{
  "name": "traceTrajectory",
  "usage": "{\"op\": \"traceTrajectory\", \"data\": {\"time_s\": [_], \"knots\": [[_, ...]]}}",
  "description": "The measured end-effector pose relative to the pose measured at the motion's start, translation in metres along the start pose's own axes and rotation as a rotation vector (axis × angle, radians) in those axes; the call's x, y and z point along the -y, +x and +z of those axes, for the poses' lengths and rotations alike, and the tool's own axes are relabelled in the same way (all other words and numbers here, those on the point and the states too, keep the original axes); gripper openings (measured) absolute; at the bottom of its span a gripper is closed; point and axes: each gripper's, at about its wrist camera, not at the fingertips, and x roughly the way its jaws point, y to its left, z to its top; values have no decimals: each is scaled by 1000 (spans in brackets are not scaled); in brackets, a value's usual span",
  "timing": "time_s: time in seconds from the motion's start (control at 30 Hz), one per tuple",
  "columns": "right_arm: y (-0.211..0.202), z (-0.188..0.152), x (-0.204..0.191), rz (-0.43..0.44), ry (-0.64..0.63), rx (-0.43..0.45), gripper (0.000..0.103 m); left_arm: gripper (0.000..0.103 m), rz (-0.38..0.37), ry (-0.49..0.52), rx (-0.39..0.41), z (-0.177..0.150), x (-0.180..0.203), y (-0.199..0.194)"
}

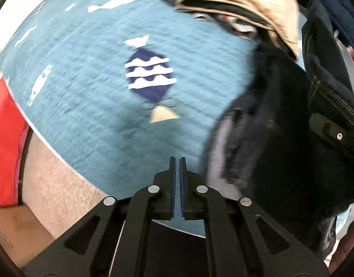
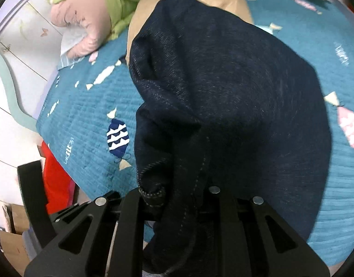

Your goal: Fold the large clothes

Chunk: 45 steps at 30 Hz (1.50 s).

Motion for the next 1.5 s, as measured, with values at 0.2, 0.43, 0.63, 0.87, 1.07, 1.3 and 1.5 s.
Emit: {"op": "traceTrajectory", "data": {"time_s": [0.2, 0.43, 0.63, 0.87, 1.07, 1.3, 1.5], "knots": [[40, -1, -7, 3, 59, -41, 35, 4, 48, -88, -20, -1, -39, 6], [34, -7, -8, 289, 124, -63, 48, 4, 92, -170, 11, 4, -70, -5], [43, -18, -44, 471, 23, -215, 46, 7, 117, -210, 44, 11, -82, -19], [-46, -5, -9, 326, -75, 31, 36, 7, 25, -100, 88, 14, -37, -40], [-82, -29, 49, 42, -42, 20, 31, 8, -147, 144, 46, 9, 51, -36], [9, -70, 104, -64, 53, -182, 25, 7, -96, 308, -48, -9, 95, 39], [-29, -80, 96, -76, 108, -285, 25, 8, -94, 334, -89, -8, 91, 20]]}}
